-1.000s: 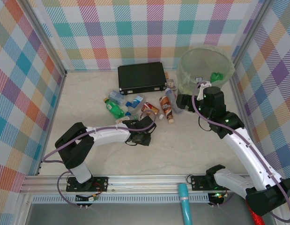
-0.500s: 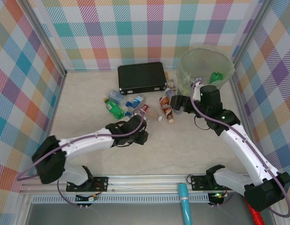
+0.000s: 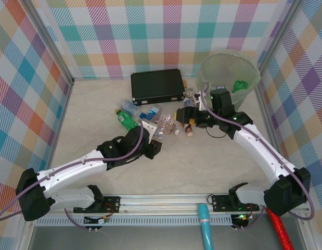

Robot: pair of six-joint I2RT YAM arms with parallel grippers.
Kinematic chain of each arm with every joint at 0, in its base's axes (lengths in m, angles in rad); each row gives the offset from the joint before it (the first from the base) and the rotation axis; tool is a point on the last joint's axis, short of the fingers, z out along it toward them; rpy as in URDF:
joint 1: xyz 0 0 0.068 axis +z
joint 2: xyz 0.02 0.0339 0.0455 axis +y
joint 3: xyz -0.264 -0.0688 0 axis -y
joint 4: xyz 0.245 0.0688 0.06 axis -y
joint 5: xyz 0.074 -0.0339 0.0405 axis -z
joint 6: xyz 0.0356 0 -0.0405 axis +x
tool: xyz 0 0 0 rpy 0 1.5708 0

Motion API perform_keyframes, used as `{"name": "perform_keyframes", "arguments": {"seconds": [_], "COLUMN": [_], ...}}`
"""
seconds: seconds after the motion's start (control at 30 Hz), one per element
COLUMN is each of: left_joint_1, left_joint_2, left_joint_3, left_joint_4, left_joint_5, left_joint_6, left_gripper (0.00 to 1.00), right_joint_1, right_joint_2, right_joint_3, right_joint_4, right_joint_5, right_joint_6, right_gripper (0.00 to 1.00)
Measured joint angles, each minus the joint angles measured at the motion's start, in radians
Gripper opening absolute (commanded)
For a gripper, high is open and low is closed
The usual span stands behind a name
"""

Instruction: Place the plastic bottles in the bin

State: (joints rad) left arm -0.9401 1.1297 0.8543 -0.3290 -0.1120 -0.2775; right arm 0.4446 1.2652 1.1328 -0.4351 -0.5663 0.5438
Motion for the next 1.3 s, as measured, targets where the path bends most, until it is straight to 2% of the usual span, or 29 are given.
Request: {"name": "perform_keyframes", "arguments": {"seconds": [0.2,0.47,0.67,0.73,0.8,0.83,0.9,0.97,1.03,1.3], "left_joint_1": [-0.007,-0.019,-0.021,-0.021,-0.021,-0.021,-0.021,-0.021,-0.022,-0.021], "left_joint_2": [-0.004,-0.029,-0.048,-0.048,-0.047,-0.047,-0.047,-0.048,-0.055,-0.204], "left_joint_3": [0.0,0.0,0.0,0.0,0.0,0.0,0.0,0.0,0.0,0.0], "left_joint_4": [0.0,0.008,0.014,0.014,0.014,0.014,0.014,0.014,0.011,-0.027], "left_joint_5": [0.026,0.068,0.076,0.078,0.077,0.076,0.072,0.062,0.047,-0.087], "left_joint_6": [0.017,0.038,0.043,0.044,0.043,0.044,0.047,0.051,0.048,0.01], "left_gripper": [0.12,0.12,0.12,0.16,0.19,0.26,0.51,0.66,1.0,1.0], "right_joint_1": [0.028,0.048,0.054,0.054,0.054,0.054,0.054,0.054,0.054,0.013], "right_joint_2": [0.043,0.111,0.134,0.134,0.134,0.134,0.134,0.134,0.132,0.09], "right_joint_3": [0.039,0.075,0.097,0.1,0.101,0.101,0.103,0.109,0.123,0.266], "right_joint_4": [-0.001,-0.027,-0.038,-0.038,-0.039,-0.039,-0.042,-0.055,-0.078,-0.176], "right_joint_5": [-0.074,-0.087,-0.108,-0.117,-0.121,-0.121,-0.119,-0.102,-0.071,0.065], "right_joint_6": [-0.001,-0.005,-0.008,-0.007,-0.008,-0.008,-0.008,-0.012,-0.024,-0.076], "right_gripper": [0.91,0.84,0.68,0.6,0.59,0.59,0.59,0.59,0.59,0.57]}}
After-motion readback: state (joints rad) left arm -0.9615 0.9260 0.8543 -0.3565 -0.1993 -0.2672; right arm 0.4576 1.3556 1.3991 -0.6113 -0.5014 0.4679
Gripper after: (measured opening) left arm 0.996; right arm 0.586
